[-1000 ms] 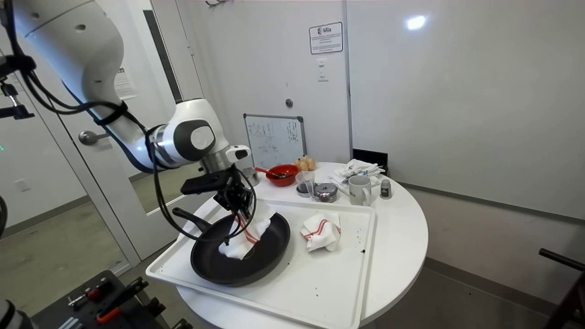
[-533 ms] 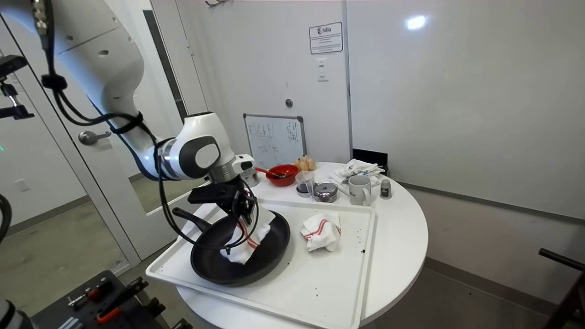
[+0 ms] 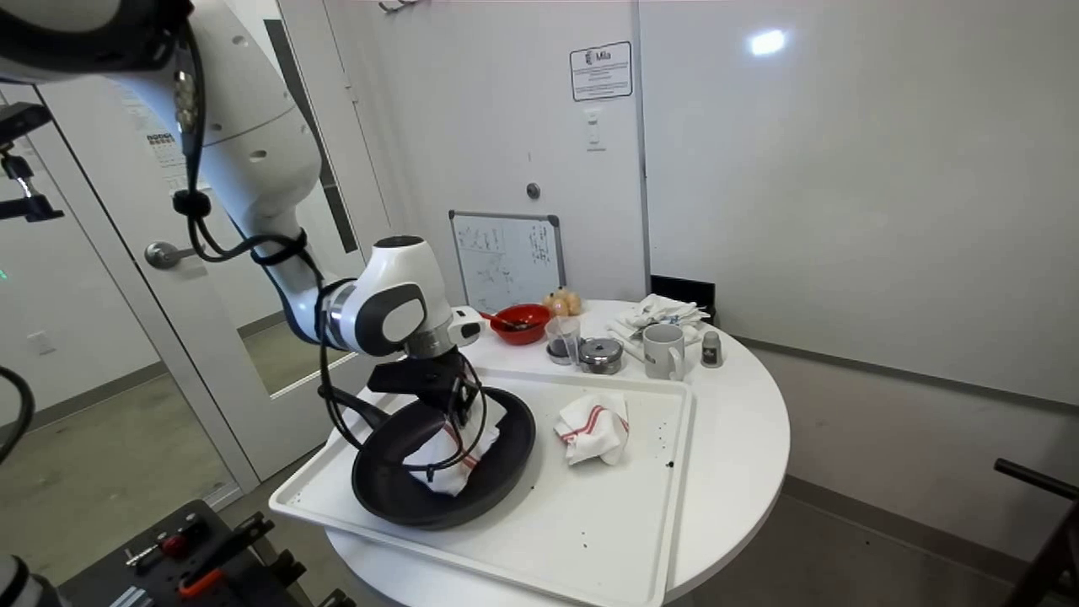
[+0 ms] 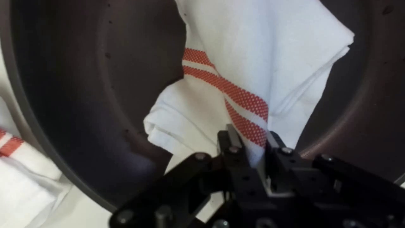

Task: Pick the cloth on the tray and wipe the pan

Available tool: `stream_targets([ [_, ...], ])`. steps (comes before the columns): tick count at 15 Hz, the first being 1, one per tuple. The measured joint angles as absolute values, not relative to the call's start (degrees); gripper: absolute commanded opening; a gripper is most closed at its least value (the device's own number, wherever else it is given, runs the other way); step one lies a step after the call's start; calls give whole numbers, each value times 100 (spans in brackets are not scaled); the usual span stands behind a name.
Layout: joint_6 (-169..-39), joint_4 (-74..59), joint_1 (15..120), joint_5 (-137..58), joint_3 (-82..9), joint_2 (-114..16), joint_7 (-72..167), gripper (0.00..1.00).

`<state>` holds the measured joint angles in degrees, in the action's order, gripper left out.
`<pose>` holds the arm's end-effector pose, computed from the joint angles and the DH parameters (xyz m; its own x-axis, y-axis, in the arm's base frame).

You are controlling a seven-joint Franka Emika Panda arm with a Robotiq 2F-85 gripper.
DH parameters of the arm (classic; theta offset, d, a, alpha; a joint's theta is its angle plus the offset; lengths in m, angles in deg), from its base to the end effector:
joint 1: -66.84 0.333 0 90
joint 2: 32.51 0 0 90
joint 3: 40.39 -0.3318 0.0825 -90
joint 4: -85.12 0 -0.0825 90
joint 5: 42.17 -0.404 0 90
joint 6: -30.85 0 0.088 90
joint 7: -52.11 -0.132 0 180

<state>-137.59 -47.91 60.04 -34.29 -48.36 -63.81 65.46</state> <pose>0.5292 0.0263 0.0850 0.9309 0.3543 0.0885 0.3568 -0.9341 -0.0138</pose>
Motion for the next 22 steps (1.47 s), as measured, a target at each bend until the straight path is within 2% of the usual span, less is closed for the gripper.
stream_targets([
  [6,-13774,-4042,5673,-3494,-5028,-7284,6624,10],
  [14,-13779,-3730,5527,-3526,-5140,-7480,6625,10],
  [22,-14156,-3981,6043,-3511,-4565,-7345,6428,10],
])
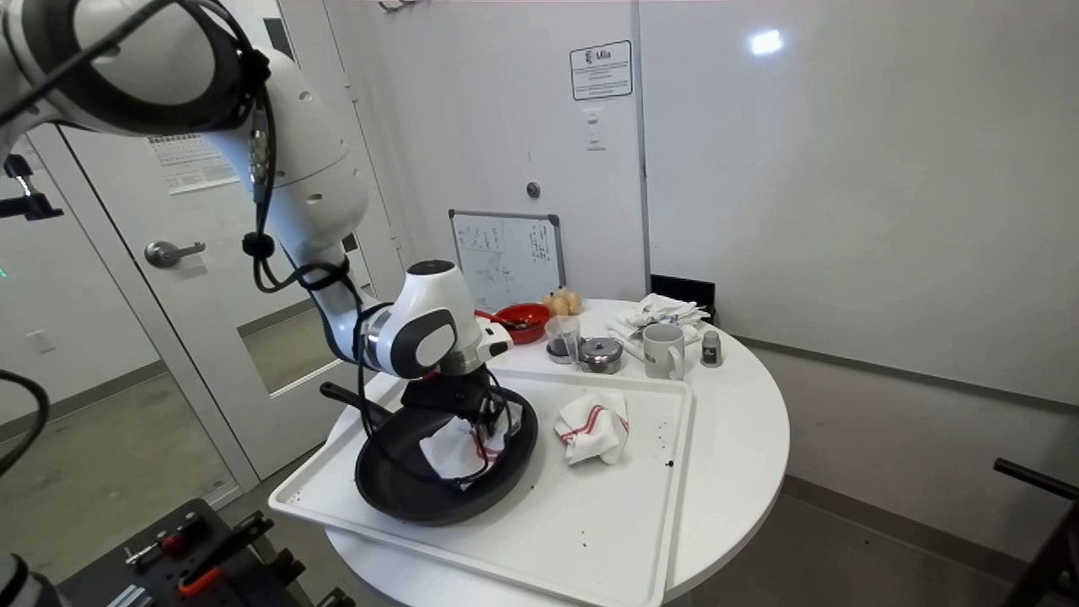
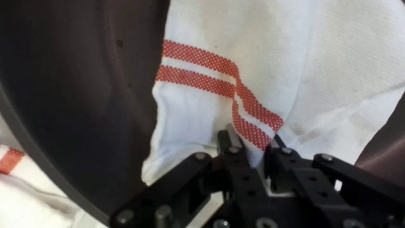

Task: Pick the cloth on the tray and wipe the pan

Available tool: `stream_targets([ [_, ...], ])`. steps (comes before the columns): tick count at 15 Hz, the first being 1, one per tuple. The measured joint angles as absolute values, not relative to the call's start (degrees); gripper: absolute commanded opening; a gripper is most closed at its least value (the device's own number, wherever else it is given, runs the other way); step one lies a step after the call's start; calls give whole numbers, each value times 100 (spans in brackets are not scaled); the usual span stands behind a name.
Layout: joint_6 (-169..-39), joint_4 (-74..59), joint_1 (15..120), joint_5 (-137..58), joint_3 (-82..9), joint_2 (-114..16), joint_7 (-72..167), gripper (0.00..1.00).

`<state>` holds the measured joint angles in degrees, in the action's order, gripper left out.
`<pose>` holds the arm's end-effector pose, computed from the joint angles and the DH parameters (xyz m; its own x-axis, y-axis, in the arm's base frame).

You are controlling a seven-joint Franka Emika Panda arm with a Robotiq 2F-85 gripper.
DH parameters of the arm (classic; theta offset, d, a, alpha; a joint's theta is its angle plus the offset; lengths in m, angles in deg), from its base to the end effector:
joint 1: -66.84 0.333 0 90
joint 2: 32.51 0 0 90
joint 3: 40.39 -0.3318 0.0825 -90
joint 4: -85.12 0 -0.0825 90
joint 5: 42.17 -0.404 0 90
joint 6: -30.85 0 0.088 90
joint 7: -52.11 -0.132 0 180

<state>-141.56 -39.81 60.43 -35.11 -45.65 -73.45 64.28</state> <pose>0.5615 0.0025 0.0389 0.9515 0.2813 0.1247 0.2839 -0.9589 -0.0032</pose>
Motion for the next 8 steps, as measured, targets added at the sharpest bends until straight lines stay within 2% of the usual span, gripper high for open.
stream_targets([
  [8,-14356,-4721,7183,-3476,-3342,-7006,5965,10],
])
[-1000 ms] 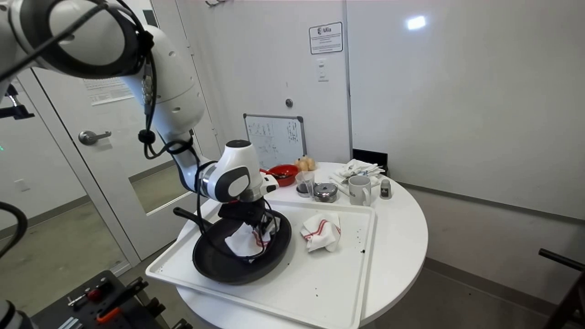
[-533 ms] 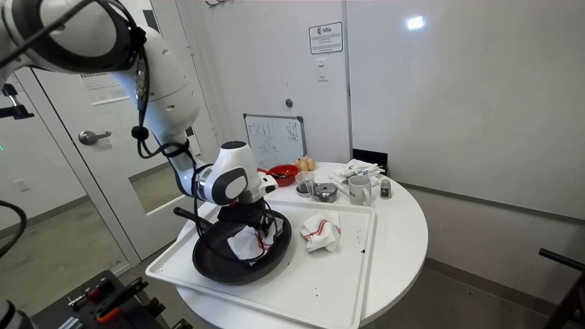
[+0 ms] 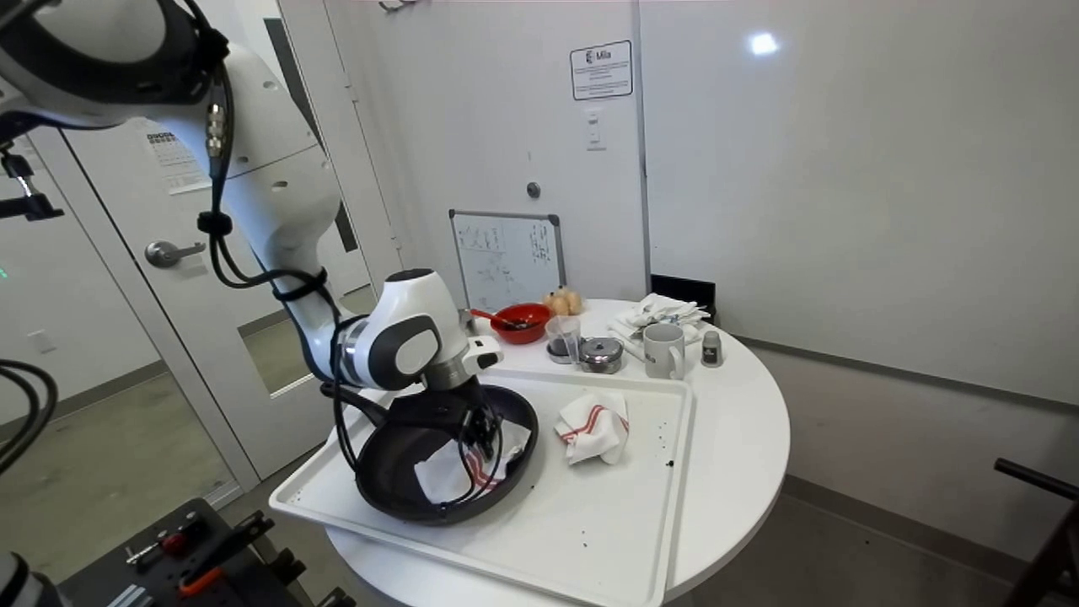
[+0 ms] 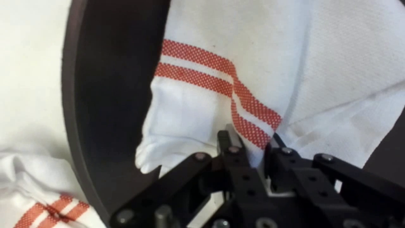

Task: Pick the cloth on the tray and wipe the pan

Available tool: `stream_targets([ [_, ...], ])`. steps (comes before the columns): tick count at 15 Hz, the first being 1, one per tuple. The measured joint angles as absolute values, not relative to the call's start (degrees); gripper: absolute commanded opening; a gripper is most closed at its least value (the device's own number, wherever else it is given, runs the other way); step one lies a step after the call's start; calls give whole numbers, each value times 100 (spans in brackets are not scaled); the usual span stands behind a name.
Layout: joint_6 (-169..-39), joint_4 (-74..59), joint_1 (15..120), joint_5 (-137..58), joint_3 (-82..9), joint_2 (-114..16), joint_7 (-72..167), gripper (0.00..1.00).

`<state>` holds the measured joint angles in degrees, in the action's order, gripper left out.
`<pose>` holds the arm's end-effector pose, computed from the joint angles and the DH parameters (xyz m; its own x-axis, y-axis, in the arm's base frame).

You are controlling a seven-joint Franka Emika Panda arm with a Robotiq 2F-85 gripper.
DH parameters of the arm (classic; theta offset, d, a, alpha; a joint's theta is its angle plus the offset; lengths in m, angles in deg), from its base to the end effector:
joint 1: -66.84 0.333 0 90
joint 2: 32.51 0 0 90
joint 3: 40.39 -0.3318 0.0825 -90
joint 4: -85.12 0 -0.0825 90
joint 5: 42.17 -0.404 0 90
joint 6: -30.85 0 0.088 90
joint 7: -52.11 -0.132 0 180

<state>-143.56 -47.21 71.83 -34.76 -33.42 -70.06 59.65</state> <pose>0.5183 -0.0170 0.0398 0.9657 0.2532 0.0581 0.2463 -0.9635 0.1049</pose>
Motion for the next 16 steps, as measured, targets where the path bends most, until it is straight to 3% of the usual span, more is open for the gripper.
stream_targets([
  [4,-14356,-5080,7338,-3341,-3349,-6833,6011,10],
  [16,-14172,-5368,6923,-2940,-4696,-6681,6919,10],
])
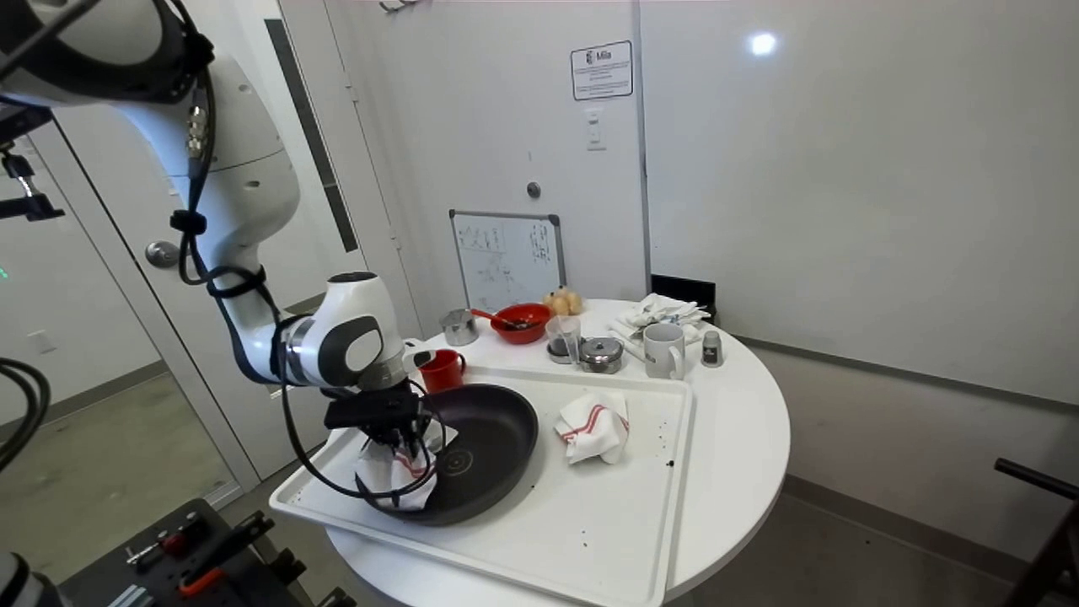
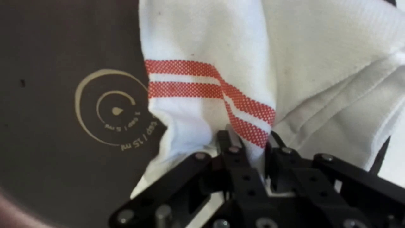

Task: Pick the cloth on the tray and wipe the pan

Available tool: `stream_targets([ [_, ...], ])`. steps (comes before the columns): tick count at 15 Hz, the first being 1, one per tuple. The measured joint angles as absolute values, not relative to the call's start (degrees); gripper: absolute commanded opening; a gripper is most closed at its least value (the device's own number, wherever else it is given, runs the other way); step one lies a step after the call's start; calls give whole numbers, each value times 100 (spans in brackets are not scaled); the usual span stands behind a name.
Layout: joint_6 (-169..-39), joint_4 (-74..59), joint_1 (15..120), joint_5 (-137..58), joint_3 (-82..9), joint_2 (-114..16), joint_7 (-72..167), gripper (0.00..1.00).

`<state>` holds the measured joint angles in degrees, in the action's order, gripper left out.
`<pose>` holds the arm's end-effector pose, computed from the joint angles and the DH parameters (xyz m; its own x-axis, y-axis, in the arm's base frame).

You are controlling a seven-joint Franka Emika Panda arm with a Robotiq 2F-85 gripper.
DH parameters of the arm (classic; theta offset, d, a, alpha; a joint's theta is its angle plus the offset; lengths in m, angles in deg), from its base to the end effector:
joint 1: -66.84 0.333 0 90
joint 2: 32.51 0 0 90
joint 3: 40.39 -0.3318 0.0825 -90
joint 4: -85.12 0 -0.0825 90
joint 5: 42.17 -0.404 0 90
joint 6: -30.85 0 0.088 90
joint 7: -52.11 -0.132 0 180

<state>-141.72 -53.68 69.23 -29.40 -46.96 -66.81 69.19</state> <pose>0.4624 0.0984 0.0395 0.7926 0.6096 0.0152 0.6097 -0.7919 -0.0327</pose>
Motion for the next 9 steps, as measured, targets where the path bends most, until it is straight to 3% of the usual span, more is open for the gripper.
stream_targets([
  [9,-13789,-5131,6735,-2957,-4551,-6738,6914,10],
])
